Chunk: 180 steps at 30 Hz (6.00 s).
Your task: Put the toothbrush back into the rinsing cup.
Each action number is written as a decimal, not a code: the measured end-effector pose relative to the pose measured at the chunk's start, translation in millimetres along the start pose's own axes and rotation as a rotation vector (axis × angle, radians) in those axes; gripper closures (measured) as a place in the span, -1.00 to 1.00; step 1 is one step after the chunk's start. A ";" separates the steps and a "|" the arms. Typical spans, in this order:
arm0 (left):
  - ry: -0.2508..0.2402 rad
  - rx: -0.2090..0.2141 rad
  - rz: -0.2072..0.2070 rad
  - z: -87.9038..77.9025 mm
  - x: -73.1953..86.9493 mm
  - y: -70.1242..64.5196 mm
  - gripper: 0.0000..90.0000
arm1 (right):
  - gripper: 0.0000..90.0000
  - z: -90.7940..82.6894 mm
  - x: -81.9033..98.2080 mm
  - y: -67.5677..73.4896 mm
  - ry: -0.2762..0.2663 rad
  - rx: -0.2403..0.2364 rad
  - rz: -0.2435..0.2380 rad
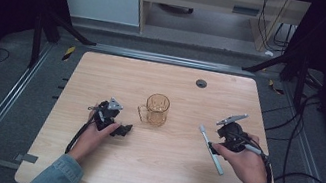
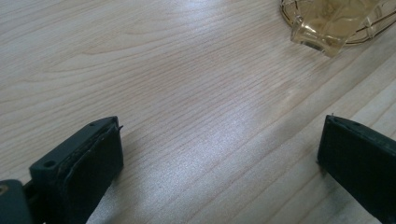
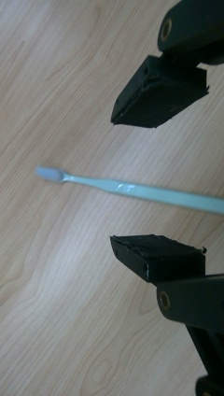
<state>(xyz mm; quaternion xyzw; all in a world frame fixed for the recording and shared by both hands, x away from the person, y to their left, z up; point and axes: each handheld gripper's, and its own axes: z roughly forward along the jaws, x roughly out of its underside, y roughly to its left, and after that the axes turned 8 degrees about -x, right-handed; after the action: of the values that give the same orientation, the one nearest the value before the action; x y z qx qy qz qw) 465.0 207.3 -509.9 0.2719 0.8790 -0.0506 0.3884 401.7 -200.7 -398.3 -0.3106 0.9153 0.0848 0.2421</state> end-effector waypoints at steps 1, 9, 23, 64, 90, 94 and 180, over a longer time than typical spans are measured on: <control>0.000 0.000 0.000 0.0 0.0 0.0 -1.00 | -0.22 -2.2 -1.9 -3.3 0.013 0.011 -0.001; -0.004 -0.002 -0.003 0.2 0.0 -0.2 -1.00 | -0.11 -8.0 -21.5 -18.8 0.083 0.009 0.003; -0.003 -0.004 -0.005 0.0 0.1 -0.4 -1.00 | 0.18 15.1 -29.6 -27.4 0.179 -0.027 0.020; -0.003 -0.004 -0.009 0.0 0.1 -0.7 -1.00 | 0.55 73.2 -39.5 -23.0 0.343 -0.111 0.104; -0.003 -0.003 -0.008 0.1 0.1 -0.7 -1.00 | 0.61 93.7 -40.2 -29.7 0.380 -0.124 0.148; -0.003 -0.002 -0.009 0.2 0.0 -0.7 -1.00 | 0.62 96.5 -40.6 -32.1 0.378 -0.122 0.151; -0.003 -0.002 -0.005 0.2 -0.2 -0.4 -1.00 | 0.77 34.8 -106.8 84.9 -0.017 -0.349 -0.133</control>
<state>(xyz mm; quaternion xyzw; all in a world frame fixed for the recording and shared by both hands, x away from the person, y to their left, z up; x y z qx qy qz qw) 465.0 206.9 -510.0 0.2693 0.8792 -0.0512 0.3896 437.2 -66.4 -375.1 -0.4072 0.8619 0.2288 0.1975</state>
